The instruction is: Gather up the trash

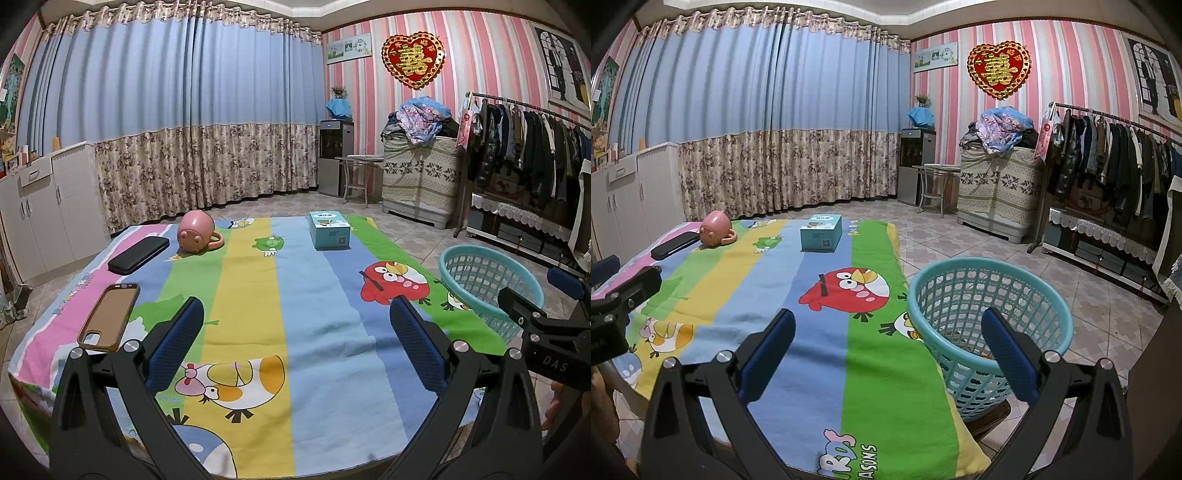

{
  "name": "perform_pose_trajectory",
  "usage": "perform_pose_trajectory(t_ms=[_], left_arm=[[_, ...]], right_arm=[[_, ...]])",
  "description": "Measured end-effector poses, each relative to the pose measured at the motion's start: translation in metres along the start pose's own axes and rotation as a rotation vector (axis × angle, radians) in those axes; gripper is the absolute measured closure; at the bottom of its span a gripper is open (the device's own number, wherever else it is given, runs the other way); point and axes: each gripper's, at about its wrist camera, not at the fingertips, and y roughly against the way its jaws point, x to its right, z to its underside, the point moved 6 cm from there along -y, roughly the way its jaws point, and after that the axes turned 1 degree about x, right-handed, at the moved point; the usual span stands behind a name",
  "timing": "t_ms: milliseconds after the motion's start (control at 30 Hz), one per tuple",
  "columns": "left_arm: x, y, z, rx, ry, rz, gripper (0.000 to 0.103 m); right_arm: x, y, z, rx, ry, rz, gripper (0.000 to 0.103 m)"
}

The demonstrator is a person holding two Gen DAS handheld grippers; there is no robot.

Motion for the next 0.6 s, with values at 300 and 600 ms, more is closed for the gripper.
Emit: perform_pose_trajectory(t_ms=[300, 600], left_arm=[[0.0006, 0.0002, 0.0003, 0.001, -0.002, -0.002, 0.005], [0.0001, 0.0003, 0.0001, 0.000, -0.003, -0.001, 0.005]], right_arm=[[-0.0009, -0.0005, 0.0002, 0.001, -0.003, -0.001, 0.005], [-0.0003, -0.0007, 0.0003, 0.002, -0.002, -0.002, 0.005]])
